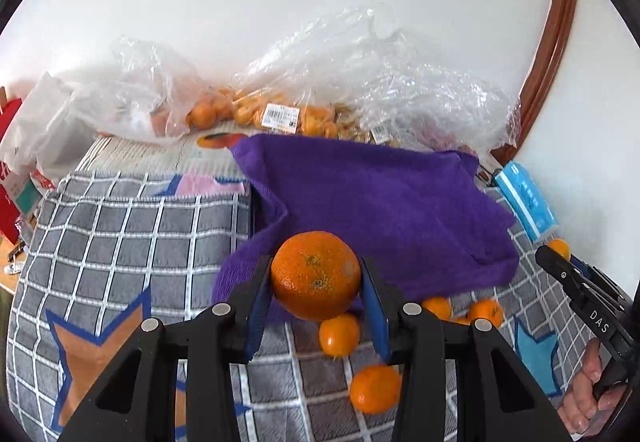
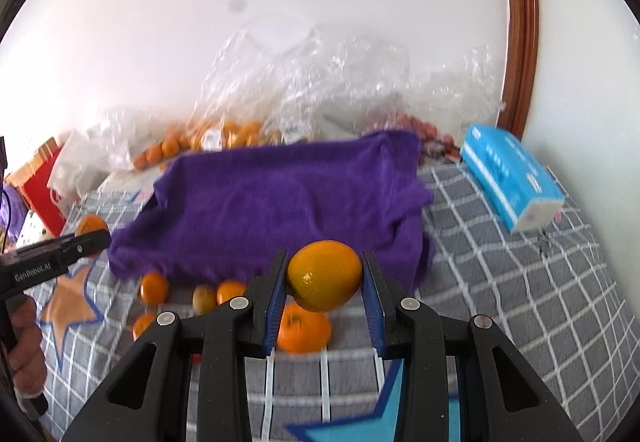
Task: Organize fruits
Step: 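Lift and carry both held oranges over the purple towel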
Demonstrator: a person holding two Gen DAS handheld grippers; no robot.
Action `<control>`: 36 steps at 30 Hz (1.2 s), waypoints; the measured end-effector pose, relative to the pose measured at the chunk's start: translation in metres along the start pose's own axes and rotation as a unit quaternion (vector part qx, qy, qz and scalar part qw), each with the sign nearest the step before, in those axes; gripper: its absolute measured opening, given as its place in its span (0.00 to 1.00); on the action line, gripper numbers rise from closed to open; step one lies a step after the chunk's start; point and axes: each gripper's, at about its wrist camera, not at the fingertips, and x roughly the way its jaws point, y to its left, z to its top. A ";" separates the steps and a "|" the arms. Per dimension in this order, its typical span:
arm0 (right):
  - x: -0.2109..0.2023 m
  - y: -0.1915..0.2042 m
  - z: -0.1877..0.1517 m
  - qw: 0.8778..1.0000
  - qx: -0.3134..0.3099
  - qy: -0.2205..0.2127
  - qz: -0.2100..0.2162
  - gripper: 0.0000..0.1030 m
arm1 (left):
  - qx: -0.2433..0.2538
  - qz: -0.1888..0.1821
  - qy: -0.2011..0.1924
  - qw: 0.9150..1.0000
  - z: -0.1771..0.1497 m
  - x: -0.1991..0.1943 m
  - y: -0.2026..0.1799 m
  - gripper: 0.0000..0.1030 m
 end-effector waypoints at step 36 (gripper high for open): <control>0.134 -0.012 0.038 0.998 -0.016 0.046 0.029 0.34 | 0.017 -0.026 0.019 0.999 0.021 0.106 -0.023 0.39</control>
